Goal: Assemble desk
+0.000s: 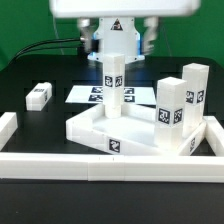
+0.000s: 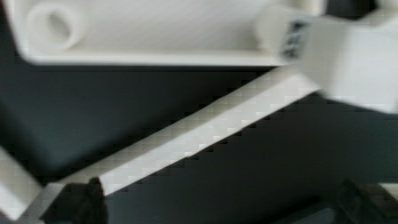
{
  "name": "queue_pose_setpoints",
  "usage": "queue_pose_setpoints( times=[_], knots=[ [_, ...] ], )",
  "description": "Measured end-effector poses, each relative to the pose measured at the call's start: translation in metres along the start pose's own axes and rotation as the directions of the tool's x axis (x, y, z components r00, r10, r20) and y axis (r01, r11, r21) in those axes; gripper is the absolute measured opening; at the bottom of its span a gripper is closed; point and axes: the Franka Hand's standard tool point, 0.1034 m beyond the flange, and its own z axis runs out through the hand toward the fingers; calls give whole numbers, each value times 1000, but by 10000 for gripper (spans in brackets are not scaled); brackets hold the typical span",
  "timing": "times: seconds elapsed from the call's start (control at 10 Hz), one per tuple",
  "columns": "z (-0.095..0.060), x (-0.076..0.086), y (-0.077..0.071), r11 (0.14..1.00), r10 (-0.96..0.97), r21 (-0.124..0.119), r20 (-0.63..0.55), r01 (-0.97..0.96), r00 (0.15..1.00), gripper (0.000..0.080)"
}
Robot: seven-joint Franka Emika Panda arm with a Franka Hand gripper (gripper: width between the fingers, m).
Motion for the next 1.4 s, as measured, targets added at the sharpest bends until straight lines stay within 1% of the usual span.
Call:
queue_pose_setpoints(
  times=[0.1,0.3,0.4,0.5,0.6,0.7,0.8,0.9,1.0,1.2,1.3,1.4],
  knots=[
    [3,2,13,1000,1,-7,-2,-1,1000,649],
    [3,1,9,1000,2,-6,-2,-2,1000,649],
    [4,1,10,1000,3,-7,-2,-3,1000,649],
    [4,1,14,1000,-9,-6,14,9,1000,649],
    [4,6,28,1000,-17,0,25,17,1000,649],
    [13,2,55,999,-34,10,-28,34,999,649],
    [26,-23,84,1000,-26,1,-9,26,1000,649],
    [33,-35,104,999,-41,-14,3,41,999,649],
    [43,-42,131,998,-44,-33,-8,44,999,649],
    [45,-45,127,999,-23,-22,25,24,999,649],
    [45,-46,129,999,-21,-24,28,22,999,649],
    [47,-52,126,1000,-14,-6,93,14,996,649]
  ],
)
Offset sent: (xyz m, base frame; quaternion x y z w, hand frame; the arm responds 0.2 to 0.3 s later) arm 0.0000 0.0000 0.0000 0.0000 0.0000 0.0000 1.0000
